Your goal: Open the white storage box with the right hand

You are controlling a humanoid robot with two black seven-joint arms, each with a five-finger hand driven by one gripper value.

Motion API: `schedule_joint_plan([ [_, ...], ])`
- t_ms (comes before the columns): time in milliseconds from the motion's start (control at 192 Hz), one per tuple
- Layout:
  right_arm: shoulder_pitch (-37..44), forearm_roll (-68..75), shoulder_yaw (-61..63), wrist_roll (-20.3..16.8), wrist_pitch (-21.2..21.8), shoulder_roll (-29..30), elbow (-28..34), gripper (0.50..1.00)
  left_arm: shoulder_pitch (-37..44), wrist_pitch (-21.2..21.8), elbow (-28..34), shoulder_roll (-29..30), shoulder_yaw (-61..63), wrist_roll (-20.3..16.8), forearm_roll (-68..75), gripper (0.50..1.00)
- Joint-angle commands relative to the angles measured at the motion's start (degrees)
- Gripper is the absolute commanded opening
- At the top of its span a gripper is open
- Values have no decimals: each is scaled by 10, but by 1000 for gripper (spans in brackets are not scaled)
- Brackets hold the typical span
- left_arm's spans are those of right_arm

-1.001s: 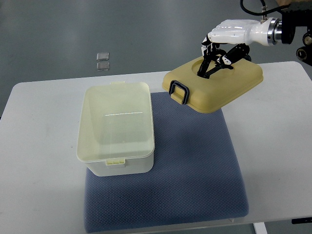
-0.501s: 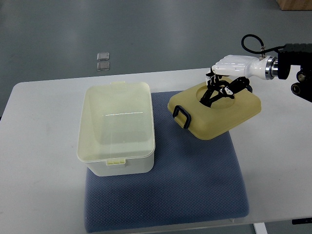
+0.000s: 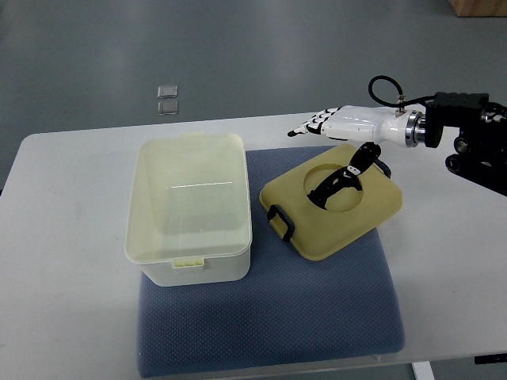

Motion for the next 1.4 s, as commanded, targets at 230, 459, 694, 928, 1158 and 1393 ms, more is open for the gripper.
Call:
schedule_joint_plan([
  [230,16,91,36,43,83,-9,-1,944,0,0,0,0,0,0,0,1000],
  [459,9,321,123,-33,270,1,-62,944,0,0,0,0,0,0,0,1000],
  [694,-25,692,133,-198,296,40,-145,944,0,0,0,0,0,0,0,1000],
  [928,-66,1048,133,-345,282,79,-192,944,0,0,0,0,0,0,0,1000],
  [1158,-67,1088,133,-338,225,96,-192,944,0,0,0,0,0,0,0,1000],
  [1393,-69,1086,133,-338,225,111,-191,944,0,0,0,0,0,0,0,1000],
])
